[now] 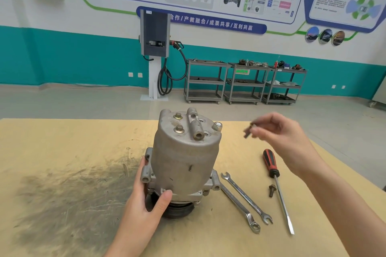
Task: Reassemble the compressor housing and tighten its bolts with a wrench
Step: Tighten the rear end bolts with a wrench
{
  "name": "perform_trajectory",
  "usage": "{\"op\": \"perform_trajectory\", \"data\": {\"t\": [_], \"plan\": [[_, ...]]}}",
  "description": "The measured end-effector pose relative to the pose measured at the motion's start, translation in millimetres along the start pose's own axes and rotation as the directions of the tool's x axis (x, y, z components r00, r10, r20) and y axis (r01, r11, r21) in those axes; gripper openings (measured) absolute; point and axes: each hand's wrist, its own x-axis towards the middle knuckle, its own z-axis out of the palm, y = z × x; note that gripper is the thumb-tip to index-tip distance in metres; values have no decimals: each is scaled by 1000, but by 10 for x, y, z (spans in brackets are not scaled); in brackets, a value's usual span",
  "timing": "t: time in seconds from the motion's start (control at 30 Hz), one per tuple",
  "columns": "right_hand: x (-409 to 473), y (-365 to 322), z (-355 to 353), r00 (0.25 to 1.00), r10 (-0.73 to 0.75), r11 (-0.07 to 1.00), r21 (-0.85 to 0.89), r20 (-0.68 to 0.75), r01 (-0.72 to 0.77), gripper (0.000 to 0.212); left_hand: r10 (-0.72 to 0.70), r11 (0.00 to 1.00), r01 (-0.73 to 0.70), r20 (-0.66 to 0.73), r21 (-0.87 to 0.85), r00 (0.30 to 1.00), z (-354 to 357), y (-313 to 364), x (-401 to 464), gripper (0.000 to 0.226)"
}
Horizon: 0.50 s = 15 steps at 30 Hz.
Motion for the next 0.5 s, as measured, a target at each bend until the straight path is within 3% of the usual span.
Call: {"op": "perform_trajectory", "data": {"t": [0.17,0.5], "plan": [[200,-449,329,992,-113,989,91,-48,117,20,-15,1000,15,-11,-20,1000,6,8,14,87],[383,-514,720,989,-149,972,-184,-3,146,23,-37,999,37,13,-26,999,-3,11,24,97]]}}
